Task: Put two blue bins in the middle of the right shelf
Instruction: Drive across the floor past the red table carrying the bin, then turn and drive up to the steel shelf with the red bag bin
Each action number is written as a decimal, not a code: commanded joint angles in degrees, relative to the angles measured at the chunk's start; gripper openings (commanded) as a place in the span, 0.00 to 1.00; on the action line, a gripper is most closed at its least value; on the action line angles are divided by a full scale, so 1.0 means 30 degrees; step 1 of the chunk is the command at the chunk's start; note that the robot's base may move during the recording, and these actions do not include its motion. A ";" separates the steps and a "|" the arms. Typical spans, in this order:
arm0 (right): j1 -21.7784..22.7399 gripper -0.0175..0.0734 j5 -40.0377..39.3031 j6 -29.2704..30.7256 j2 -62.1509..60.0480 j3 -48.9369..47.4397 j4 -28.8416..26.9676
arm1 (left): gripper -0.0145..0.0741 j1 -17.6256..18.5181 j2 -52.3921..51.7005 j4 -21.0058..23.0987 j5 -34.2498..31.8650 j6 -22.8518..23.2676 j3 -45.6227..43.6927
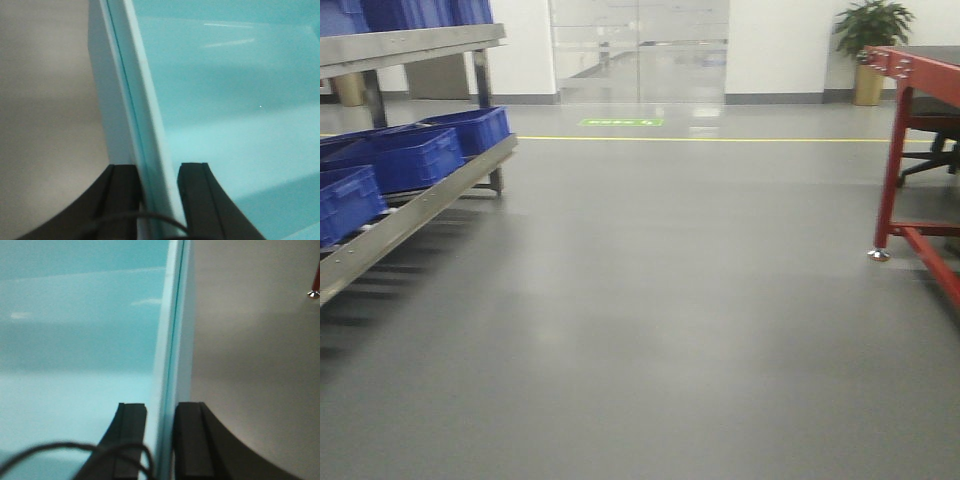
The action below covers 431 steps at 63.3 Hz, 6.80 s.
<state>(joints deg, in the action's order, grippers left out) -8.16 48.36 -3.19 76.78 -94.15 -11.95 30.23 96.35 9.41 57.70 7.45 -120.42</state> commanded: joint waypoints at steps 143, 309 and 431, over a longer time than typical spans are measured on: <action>-0.0168 0.02 -0.2160 -0.0051 -0.0259 -0.0357 -0.1697 | 0.04 0.0469 -0.0356 0.2619 -0.1157 -0.0445 -0.0433; -0.0168 0.02 -0.2285 -0.0051 -0.0259 -0.0357 -0.1697 | 0.04 0.0469 -0.0356 0.2594 -0.5837 -0.0445 -0.0433; -0.0168 0.02 -0.2323 -0.0051 -0.0259 -0.0357 -0.1697 | 0.04 0.0469 -0.0356 0.2594 -0.6577 -0.0445 -0.0433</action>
<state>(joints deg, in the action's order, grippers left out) -7.99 47.87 -4.03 76.89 -94.15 -11.89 30.23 96.35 11.43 41.00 5.97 -120.70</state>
